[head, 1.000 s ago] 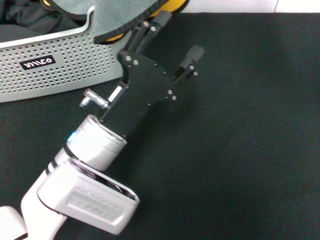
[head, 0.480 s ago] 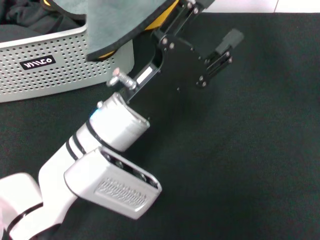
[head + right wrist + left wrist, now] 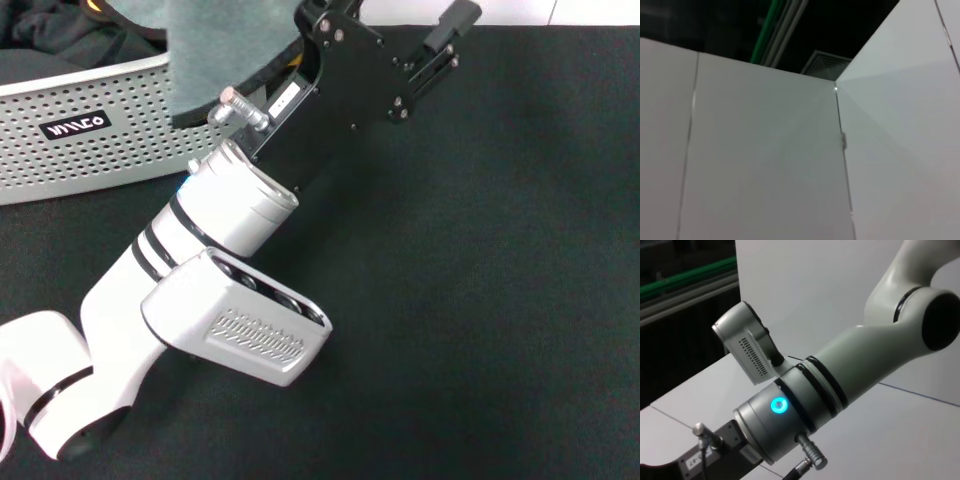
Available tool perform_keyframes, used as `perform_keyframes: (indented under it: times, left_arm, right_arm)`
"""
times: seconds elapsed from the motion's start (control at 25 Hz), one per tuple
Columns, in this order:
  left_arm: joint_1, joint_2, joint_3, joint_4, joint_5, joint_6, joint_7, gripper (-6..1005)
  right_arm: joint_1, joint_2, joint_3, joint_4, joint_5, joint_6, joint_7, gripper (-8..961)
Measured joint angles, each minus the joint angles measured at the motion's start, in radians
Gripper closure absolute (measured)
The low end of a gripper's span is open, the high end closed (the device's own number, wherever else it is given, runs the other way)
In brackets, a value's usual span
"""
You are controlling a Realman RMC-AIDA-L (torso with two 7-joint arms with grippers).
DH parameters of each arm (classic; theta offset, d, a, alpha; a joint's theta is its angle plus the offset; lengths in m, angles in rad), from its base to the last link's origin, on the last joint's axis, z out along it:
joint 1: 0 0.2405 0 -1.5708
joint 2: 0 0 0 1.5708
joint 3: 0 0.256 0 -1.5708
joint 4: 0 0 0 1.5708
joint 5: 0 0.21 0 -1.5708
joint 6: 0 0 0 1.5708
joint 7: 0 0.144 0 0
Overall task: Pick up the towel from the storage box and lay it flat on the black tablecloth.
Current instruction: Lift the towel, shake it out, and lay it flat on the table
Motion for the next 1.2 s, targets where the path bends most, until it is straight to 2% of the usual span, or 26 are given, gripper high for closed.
perform_keyframes:
  times: [0.36, 1.2]
  left_arm:
    - [-0.007, 0.000, -0.009, -0.007, 0.000, -0.056, 0.083, 276]
    - [0.031, 0.000, -0.131, -0.061, -0.020, -0.071, 0.131, 286]
  right_arm:
    - [-0.003, 0.000, -0.026, -0.005, 0.049, -0.048, 0.002, 946]
    - [-0.077, 0.000, -0.031, -0.027, 0.096, -0.149, 0.004, 946]
